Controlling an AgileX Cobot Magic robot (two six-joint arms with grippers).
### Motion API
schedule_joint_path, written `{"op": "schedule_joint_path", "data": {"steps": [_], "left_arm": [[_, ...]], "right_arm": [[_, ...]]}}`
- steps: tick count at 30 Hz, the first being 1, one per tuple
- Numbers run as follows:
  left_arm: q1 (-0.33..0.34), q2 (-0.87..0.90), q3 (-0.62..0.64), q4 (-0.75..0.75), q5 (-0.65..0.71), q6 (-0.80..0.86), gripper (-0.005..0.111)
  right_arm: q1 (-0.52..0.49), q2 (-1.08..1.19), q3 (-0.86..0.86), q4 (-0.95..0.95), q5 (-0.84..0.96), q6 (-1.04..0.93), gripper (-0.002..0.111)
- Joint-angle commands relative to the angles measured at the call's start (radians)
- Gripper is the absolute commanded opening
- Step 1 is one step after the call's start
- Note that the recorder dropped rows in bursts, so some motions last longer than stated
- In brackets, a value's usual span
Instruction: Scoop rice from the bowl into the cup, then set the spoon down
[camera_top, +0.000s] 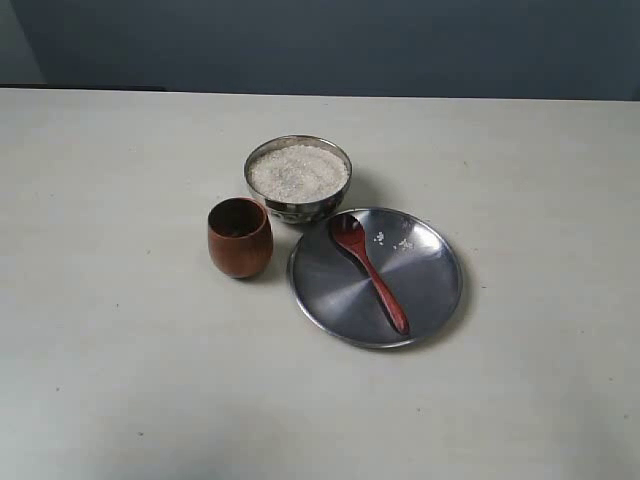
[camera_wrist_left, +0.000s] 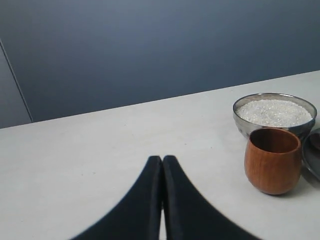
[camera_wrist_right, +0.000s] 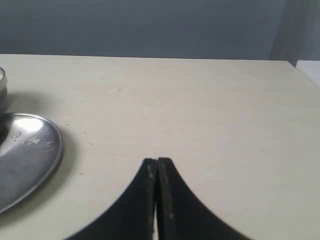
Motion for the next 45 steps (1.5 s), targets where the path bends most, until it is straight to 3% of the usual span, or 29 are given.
{"op": "schedule_joint_path", "data": {"steps": [1, 15, 27, 33, 45], "left_arm": [[-0.003, -0.054, 0.006, -0.006, 0.052, -0.010, 0.000], [-0.003, -0.114, 0.006, 0.050, 0.263, -0.035, 0.000], [-0.003, -0.114, 0.006, 0.022, 0.269, -0.043, 0.000], [-0.003, -0.114, 0.006, 0.012, 0.277, -0.165, 0.000], [-0.003, -0.114, 0.009, 0.029, 0.287, -0.226, 0.000]], "right_arm": [[-0.006, -0.006, 0.004, 0.001, -0.003, 0.000, 0.000], [-0.006, -0.006, 0.004, 0.001, -0.003, 0.000, 0.000], [-0.006, -0.006, 0.004, 0.001, -0.003, 0.000, 0.000], [-0.006, -0.006, 0.004, 0.001, -0.003, 0.000, 0.000], [-0.006, -0.006, 0.004, 0.001, -0.003, 0.000, 0.000]]}}
